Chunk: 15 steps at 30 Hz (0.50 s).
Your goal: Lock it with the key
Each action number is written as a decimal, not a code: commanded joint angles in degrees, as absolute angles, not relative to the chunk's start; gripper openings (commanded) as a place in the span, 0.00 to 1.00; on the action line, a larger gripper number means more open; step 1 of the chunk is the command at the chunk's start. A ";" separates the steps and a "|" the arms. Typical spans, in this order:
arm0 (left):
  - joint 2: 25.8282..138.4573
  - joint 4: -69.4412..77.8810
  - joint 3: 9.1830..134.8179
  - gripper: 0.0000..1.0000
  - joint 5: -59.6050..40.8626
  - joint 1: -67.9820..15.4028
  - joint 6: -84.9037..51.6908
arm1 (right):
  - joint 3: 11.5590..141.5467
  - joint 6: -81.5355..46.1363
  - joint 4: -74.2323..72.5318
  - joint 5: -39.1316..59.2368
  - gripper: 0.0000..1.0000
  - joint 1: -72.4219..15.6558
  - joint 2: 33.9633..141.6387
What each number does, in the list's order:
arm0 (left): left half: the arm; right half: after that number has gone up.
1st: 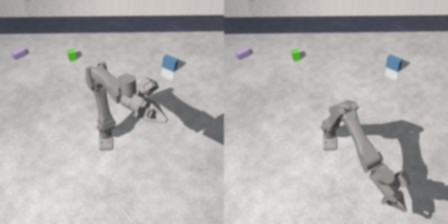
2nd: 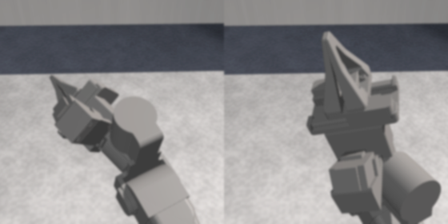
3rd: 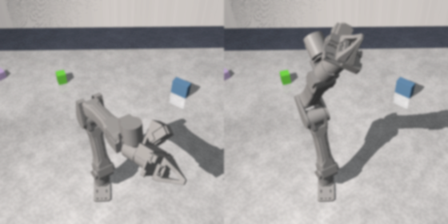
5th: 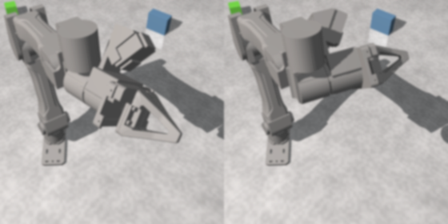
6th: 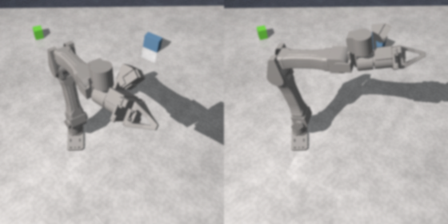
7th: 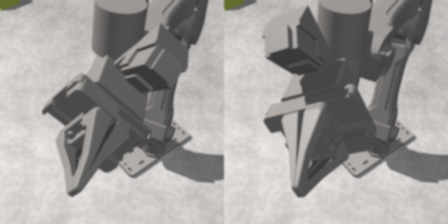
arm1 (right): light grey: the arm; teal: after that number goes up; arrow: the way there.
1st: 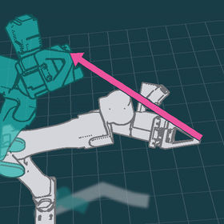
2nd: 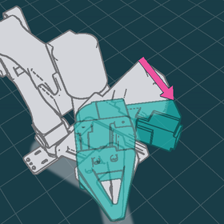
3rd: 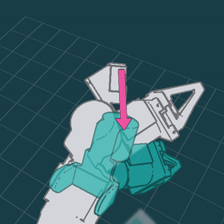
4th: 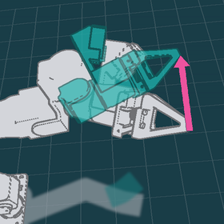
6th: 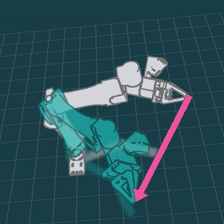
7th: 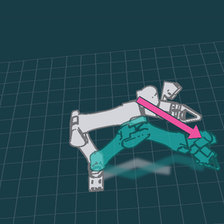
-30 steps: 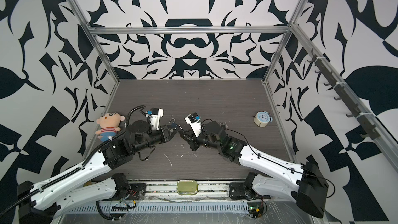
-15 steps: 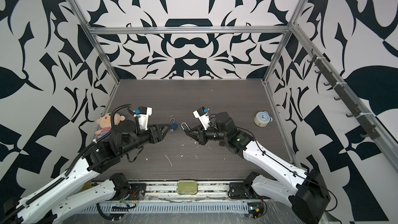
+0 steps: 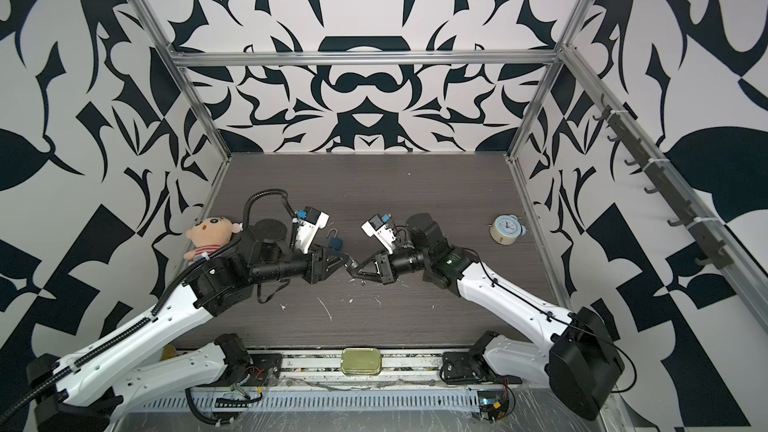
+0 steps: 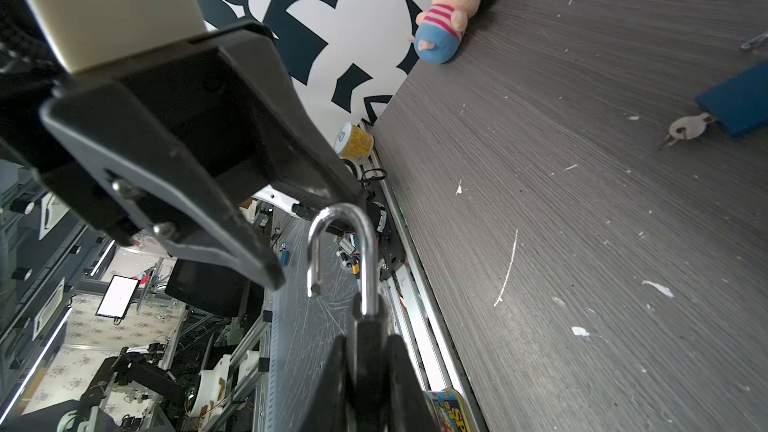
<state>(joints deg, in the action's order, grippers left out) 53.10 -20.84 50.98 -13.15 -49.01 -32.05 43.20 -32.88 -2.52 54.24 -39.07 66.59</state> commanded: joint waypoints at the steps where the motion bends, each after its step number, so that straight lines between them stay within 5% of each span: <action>1: 51.58 -21.12 51.54 0.33 -14.16 -48.78 -30.63 | 46.05 -33.66 -6.20 57.05 0.00 -38.76 65.41; 6: 51.66 -21.11 50.98 0.35 -14.12 -48.78 -30.50 | 46.37 -34.18 -6.68 57.87 0.00 -38.74 65.91; 15: 51.33 -20.07 50.38 0.20 -15.06 -48.77 -30.61 | 46.93 -34.45 -6.94 58.26 0.00 -38.76 66.09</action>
<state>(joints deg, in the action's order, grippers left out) 52.14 -20.82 50.98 -13.54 -48.75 -31.09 43.90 -34.11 -3.03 56.88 -38.96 66.59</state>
